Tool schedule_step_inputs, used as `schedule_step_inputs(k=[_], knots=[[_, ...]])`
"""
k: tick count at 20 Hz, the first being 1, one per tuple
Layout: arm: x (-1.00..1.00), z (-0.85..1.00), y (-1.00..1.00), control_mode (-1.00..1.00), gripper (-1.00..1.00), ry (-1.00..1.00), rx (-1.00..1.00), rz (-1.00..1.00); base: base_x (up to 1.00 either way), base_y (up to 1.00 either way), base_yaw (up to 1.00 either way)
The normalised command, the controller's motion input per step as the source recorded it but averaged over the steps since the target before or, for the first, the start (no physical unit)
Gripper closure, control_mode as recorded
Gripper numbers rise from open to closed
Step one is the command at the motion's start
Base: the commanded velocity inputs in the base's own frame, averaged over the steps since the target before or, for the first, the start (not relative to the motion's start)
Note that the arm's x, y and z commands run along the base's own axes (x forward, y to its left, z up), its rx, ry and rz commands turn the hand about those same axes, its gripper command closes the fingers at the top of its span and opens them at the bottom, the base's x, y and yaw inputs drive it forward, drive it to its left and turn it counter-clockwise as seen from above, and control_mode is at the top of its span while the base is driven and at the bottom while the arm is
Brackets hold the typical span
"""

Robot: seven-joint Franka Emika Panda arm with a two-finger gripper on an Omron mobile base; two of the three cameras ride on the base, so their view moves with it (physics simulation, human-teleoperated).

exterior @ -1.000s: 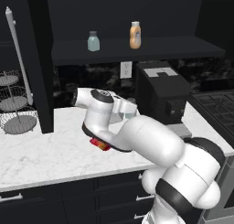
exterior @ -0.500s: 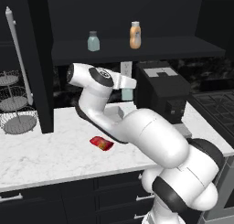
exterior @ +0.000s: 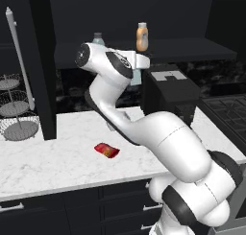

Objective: Put the shaker and condiment bottle from the counter next to their counterparts in the cabinet.

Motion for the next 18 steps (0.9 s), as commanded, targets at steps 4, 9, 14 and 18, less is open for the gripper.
schedule_step_inputs(k=[4, 9, 14, 18], knots=[[0.00, 0.58, 0.00, -1.00, 1.00, -0.01, 0.00, 0.35, 0.00, 0.00, 0.00], [0.04, 0.44, 0.00, -1.00, 1.00, -0.02, 0.01, 0.40, 0.00, 0.00, 0.00], [0.13, 0.14, 0.00, -1.00, 1.00, -0.02, 0.04, 0.40, 0.00, 0.00, 0.00], [0.20, 0.00, 0.00, -1.00, 1.00, -0.13, 0.04, 0.38, 0.00, 0.00, 0.00]])
